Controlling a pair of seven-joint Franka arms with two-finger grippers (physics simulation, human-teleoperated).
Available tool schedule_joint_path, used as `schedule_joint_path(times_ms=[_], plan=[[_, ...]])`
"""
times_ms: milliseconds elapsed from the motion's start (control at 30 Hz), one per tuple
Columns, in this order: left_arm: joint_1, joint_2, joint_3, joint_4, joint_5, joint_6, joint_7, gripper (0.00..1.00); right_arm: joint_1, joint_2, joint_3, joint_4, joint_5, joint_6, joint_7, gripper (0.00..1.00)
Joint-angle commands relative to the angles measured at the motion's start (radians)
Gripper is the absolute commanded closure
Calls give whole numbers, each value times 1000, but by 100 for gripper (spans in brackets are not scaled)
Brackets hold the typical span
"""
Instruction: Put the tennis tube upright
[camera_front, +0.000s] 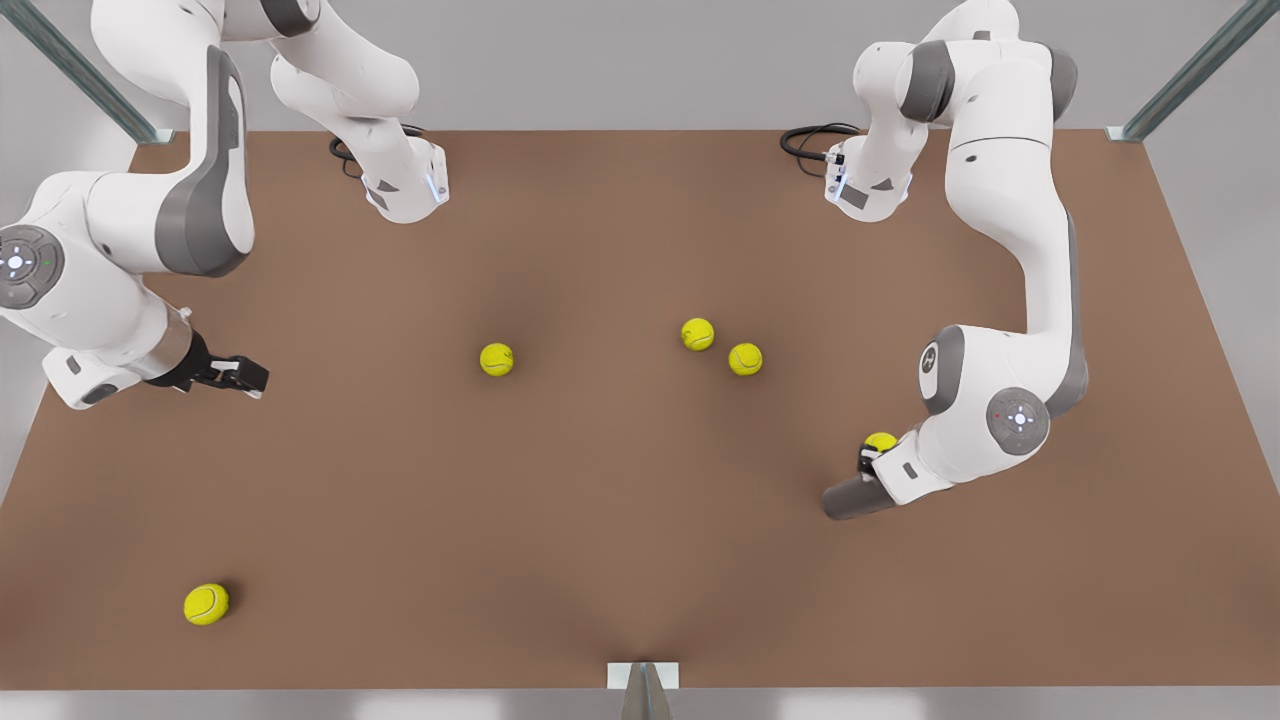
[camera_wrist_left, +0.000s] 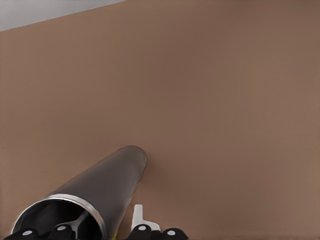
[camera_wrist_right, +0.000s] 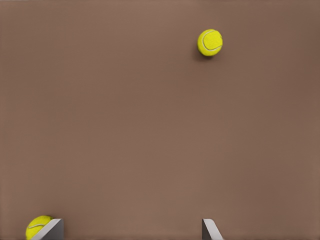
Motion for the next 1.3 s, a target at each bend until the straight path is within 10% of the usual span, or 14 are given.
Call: schedule_joint_path(times_ms=[0, 967, 1267], plan=[[0, -1, 0, 0, 13, 0, -1, 0, -1, 0, 1, 1, 0, 0, 0, 0], [-3, -65, -3, 3, 16, -29, -16, 0, -5, 8, 1, 36, 20, -3, 3, 0], [31, -145, -5, 98, 120, -313, -17, 0, -4, 9, 0, 35, 23, -3, 5, 0]])
